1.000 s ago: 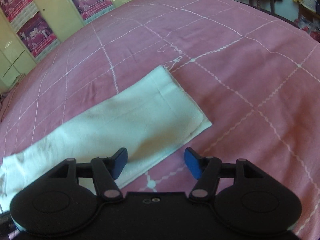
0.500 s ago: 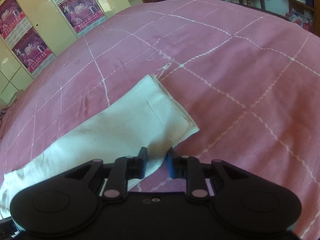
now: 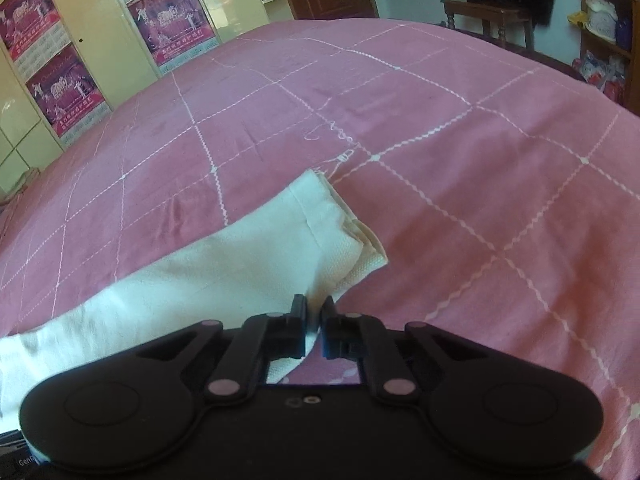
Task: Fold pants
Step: 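Grasp the cuff end of the sweatpants with the right gripper, then lift the cuff end with the right gripper and fold it toward the waistband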
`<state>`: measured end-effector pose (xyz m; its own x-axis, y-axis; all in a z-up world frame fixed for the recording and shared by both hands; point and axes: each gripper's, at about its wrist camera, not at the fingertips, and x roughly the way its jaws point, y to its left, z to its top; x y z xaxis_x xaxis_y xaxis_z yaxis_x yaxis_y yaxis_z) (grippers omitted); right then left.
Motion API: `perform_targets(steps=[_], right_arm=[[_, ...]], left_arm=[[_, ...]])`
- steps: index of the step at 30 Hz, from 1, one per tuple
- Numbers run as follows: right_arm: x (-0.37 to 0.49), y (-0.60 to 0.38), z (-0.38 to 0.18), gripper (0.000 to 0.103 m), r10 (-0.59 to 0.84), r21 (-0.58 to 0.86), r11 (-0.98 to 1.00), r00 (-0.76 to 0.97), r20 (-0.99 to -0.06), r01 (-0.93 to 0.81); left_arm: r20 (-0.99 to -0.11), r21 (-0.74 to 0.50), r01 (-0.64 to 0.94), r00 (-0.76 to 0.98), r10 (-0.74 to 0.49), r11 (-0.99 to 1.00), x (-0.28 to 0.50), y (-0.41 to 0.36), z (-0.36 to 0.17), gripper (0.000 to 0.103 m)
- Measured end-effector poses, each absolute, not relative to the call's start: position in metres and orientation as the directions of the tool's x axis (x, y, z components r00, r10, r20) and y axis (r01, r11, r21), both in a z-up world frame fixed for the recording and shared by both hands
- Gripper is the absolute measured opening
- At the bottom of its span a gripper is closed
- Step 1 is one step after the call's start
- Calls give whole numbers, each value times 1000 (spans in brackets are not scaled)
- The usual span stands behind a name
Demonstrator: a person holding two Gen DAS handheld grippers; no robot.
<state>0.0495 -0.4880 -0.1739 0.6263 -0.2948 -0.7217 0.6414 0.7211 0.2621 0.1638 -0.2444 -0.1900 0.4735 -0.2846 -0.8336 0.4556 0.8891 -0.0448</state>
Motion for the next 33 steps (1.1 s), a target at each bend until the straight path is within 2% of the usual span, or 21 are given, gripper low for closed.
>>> perform_targets(steps=[4, 13, 20, 24, 26, 28, 30, 32, 33], right_arm=[[61, -474, -158, 7, -319, 202, 765, 631, -707, 612], [87, -422, -127, 7, -280, 202, 831, 704, -653, 518], [133, -325, -100, 7, -98, 232, 929, 795, -598, 289], [162, -256, -115, 7, 39, 227, 964, 778, -627, 134], [176, -229, -140, 16, 79, 215, 972, 718, -691, 100], [188, -213, -172, 37, 96, 197, 975, 612, -785, 101], [185, -203, -188, 41, 116, 200, 976, 565, -817, 89], [175, -205, -178, 43, 147, 231, 970, 587, -796, 70], [167, -209, -167, 43, 177, 271, 961, 616, -768, 62]], left_arm=[[-815, -53, 446, 497, -296, 894, 161, -229, -178, 43], [-798, -21, 388, 548, -249, 921, 175, -173, -168, 43], [-807, -31, 267, 562, -181, 963, 187, -102, -180, 43], [-828, -56, 169, 543, -140, 984, 198, -55, -189, 43], [-837, -106, 121, 526, -154, 987, 203, -33, -195, 43], [-836, -163, 109, 512, -196, 981, 206, -21, -195, 43], [-833, -236, 100, 492, -254, 967, 209, -16, -194, 44], [-812, -357, 90, 463, -356, 930, 211, -15, -193, 63], [-798, -413, 81, 449, -403, 907, 213, -16, -193, 78]])
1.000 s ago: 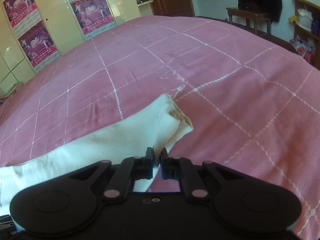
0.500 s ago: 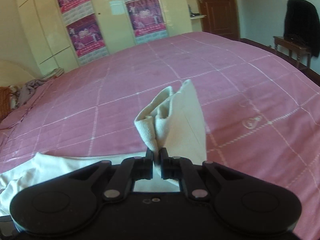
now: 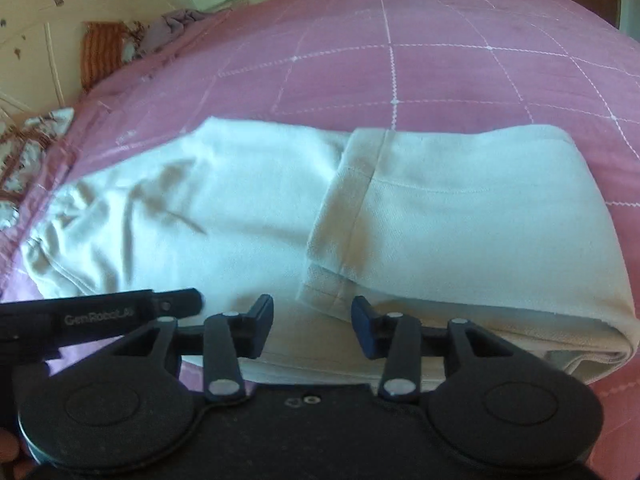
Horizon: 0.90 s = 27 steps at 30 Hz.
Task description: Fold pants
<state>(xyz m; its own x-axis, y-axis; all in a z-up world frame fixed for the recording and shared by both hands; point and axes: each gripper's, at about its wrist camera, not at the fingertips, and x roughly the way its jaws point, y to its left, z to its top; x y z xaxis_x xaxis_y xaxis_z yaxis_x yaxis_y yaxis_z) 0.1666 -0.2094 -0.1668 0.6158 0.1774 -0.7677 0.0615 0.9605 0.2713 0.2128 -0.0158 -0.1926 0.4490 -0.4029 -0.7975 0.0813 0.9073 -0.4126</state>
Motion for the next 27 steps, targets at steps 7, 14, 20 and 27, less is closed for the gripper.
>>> perform_targets(steps=[7, 14, 20, 27], right_arm=[[118, -278, -114, 62, 30, 219, 966, 780, -625, 138], [89, -325, -128, 62, -35, 248, 938, 779, -626, 241], [74, -357, -145, 60, -120, 269, 892, 765, -633, 363], [97, -359, -148, 39, -148, 236, 892, 743, -653, 385]], left_arm=[[-729, -582, 98, 378, -571, 808, 221, -63, -198, 84], [-742, -584, 61, 365, -563, 809, 230, -103, -222, 58], [-708, -572, 75, 457, -538, 817, 224, -108, -205, 19], [-599, -513, 177, 627, -498, 840, 206, -46, -141, 19]])
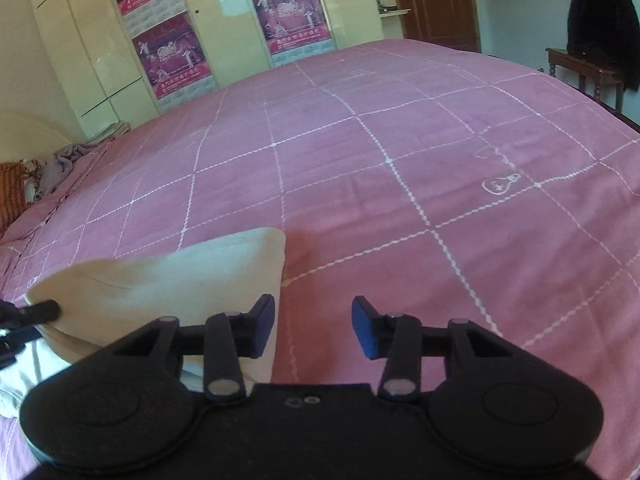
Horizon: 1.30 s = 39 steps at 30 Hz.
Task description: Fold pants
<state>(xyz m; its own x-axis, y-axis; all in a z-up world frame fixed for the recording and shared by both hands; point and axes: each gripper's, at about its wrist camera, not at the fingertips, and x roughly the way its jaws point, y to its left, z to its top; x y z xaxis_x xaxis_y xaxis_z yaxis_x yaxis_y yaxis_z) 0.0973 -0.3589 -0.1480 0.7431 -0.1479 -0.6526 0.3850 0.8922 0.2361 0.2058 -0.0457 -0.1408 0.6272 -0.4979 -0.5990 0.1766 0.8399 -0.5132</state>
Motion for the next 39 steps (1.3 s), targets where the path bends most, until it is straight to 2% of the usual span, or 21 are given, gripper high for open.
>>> perform_targets(steps=[2, 5, 7, 10, 12, 16, 20, 22, 24, 27, 29, 33, 39], right_arm=[[108, -340, -149, 35, -116, 208, 921, 742, -660, 329], [126, -304, -155, 31, -77, 152, 958, 733, -676, 241], [136, -278, -163, 28, -76, 88, 978, 712, -698, 191], [148, -253, -194, 32, -93, -15, 991, 620, -779, 130], [146, -242, -196, 31, -119, -90, 993, 621, -775, 78], [143, -245, -170, 31, -82, 1, 992, 672, -736, 123], [153, -234, -165, 32, -87, -4, 993, 697, -712, 119], [156, -231, -170, 34, -101, -13, 991, 693, -714, 130], [165, -234, -196, 35, -103, -35, 992, 605, -790, 123], [162, -229, -195, 35, -102, -73, 995, 605, -790, 73], [158, -234, -181, 35, -76, -20, 995, 642, -763, 94], [165, -237, -164, 45, -88, 25, 988, 696, -712, 150], [191, -236, -165, 45, -129, -36, 988, 690, -712, 148]], left_arm=[[-649, -436, 152, 630, -427, 887, 207, -29, -153, 19], [-750, -381, 66, 560, -350, 922, 215, -6, -193, 20], [-784, -360, 56, 524, -334, 931, 213, 0, -213, 25], [-795, -312, 72, 526, -302, 947, 210, -7, -205, 28], [-776, -320, 73, 553, -305, 945, 205, -4, -190, 28], [-711, -325, 106, 628, -317, 940, 195, -2, -158, 28], [-725, -292, 177, 601, -338, 940, 202, -26, -157, 29], [-780, -254, 190, 539, -317, 948, 207, -41, -174, 29], [-826, -233, 169, 485, -287, 958, 207, -45, -197, 28], [-820, -212, 170, 505, -270, 962, 198, -48, -190, 29], [-798, -192, 191, 540, -267, 963, 194, -50, -178, 29], [-791, -134, 221, 564, -238, 966, 209, -65, -169, 29], [-793, -45, 252, 580, -188, 967, 242, -91, -175, 29]])
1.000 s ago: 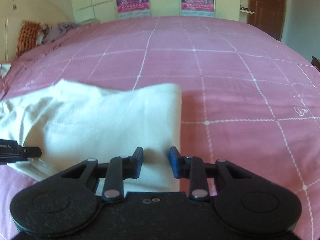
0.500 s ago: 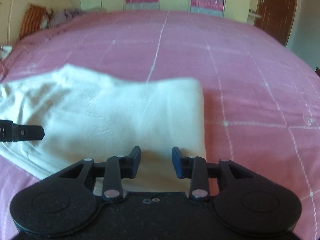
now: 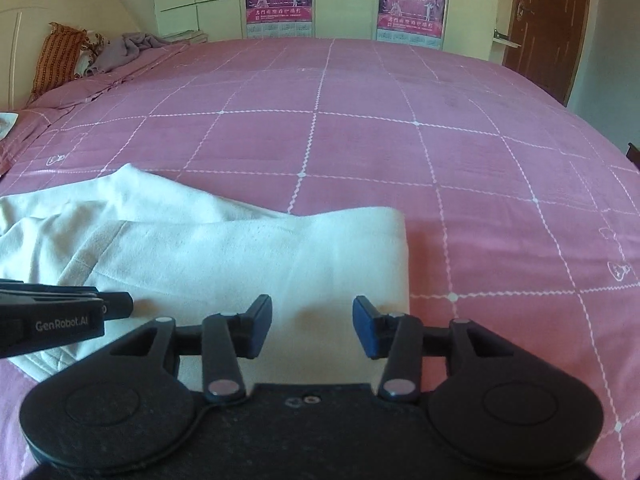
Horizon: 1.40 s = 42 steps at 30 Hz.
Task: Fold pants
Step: 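Smooth the folded sweatpants flat with both open grippers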
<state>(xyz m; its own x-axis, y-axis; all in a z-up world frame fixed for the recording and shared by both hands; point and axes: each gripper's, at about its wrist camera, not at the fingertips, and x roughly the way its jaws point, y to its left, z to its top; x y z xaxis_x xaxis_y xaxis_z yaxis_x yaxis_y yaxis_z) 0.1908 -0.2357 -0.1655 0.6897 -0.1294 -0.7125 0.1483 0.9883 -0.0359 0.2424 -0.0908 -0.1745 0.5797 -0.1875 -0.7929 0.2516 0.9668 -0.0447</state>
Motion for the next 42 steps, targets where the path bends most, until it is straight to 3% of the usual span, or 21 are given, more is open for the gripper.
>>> perform_targets(steps=[8, 13, 17, 21, 42], right_arm=[[226, -248, -206, 47, -161, -77, 984, 604, -780, 162], [231, -247, -201, 47, -154, -82, 985, 575, -804, 149], [206, -236, -181, 47, -91, -5, 991, 653, -751, 132], [188, -207, -205, 57, -90, -89, 995, 617, -782, 32], [140, -194, -180, 60, -29, 55, 993, 669, -743, 104]], left_arm=[[-807, -23, 274, 563, -179, 962, 252, -97, -194, 31], [-803, -12, 286, 568, -179, 958, 244, -97, -191, 31], [-797, -34, 278, 572, -194, 960, 230, -88, -186, 31], [-799, -3, 302, 572, -184, 953, 212, -85, -189, 31], [-778, -1, 244, 609, -154, 970, 162, -47, -175, 32]])
